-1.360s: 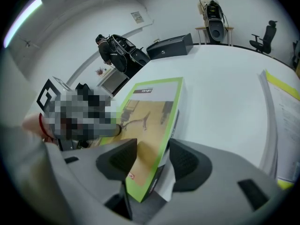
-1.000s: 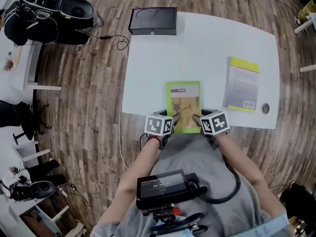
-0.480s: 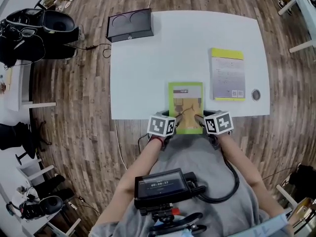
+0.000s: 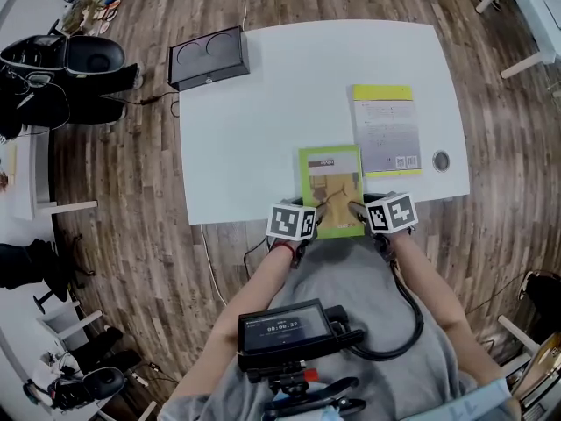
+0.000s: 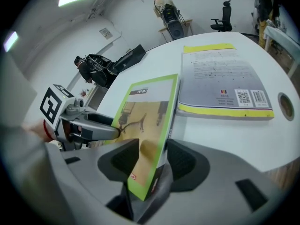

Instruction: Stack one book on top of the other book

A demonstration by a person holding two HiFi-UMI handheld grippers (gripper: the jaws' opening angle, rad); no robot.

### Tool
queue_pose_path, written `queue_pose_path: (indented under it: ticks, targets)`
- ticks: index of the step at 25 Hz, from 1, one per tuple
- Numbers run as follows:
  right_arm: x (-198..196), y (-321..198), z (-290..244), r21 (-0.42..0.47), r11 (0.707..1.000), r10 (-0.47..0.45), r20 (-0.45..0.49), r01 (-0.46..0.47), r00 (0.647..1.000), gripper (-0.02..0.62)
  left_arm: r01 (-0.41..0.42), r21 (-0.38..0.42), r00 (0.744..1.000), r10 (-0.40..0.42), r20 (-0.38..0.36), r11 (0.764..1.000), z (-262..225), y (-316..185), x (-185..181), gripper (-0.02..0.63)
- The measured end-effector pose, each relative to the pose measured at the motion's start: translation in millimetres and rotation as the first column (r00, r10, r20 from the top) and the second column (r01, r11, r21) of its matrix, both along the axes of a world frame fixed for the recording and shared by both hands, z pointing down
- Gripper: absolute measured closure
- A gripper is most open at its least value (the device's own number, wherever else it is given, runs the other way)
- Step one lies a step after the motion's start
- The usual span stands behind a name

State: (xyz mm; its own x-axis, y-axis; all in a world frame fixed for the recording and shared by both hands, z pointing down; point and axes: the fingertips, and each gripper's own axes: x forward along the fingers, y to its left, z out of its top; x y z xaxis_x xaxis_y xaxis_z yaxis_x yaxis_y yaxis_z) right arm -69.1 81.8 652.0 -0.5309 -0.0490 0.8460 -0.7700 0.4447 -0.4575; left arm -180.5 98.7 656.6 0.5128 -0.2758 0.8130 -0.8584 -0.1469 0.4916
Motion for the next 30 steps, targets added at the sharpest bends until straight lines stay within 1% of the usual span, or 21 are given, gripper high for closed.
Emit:
queue_pose_path:
  ticks: [2, 6, 10, 13, 16, 20, 23, 27, 30]
  targets:
    - [0, -1, 0, -0.009, 1.0, -0.005, 0.009, 0.005, 1.0, 0.396, 0.002, -0.007, 1.0, -0.002, -0.001, 1.0, 1, 0, 0, 0.354]
    - [1, -1, 0, -0.019, 1.0, -0.022, 0.02, 0.023, 1.0, 0.396, 0.011, -0.001, 1.0, -0.011, -0.026, 1.0, 0, 0, 0, 0.354]
    - [1, 0, 0, -0.026, 0.999, -0.028, 0.057, 0.029, 0.998, 0.396, 0.008, 0.008, 0.999, -0.007, -0.051, 1.0, 1, 1, 0, 0.353]
    - [1, 0, 1, -0.018, 0.999, -0.039, 0.087, 0.041, 0.995, 0.396, -0.012, 0.012, 0.998, 0.013, -0.062, 1.0, 1, 2, 0, 0.354]
    - [1, 1, 1, -0.009, 0.998, -0.068, 0.098, 0.069, 0.993, 0.396, -0.023, 0.014, 0.997, 0.024, -0.072, 1.0, 0, 2, 0, 0.353]
    - [0, -2, -2, 0.01, 0.996, -0.089, 0.114, 0.088, 0.989, 0.396, -0.019, 0.015, 0.995, 0.02, -0.096, 1.0, -1, 2, -1, 0.353]
    - [-1, -5, -9, 0.016, 0.996, -0.091, 0.157, 0.09, 0.983, 0.394, -0.005, 0.016, 0.993, 0.007, -0.119, 1.0, -2, 4, -6, 0.353]
    - [6, -4, -14, 0.01, 0.996, -0.089, 0.202, 0.089, 0.975, 0.394, 0.028, 0.019, 0.984, -0.025, -0.179, 0.999, -4, 10, -16, 0.353]
    - [13, 1, -20, -0.016, 0.995, -0.088, 0.265, 0.095, 0.96, 0.394, 0.027, 0.017, 0.965, -0.021, -0.262, 0.999, -8, 22, -19, 0.353]
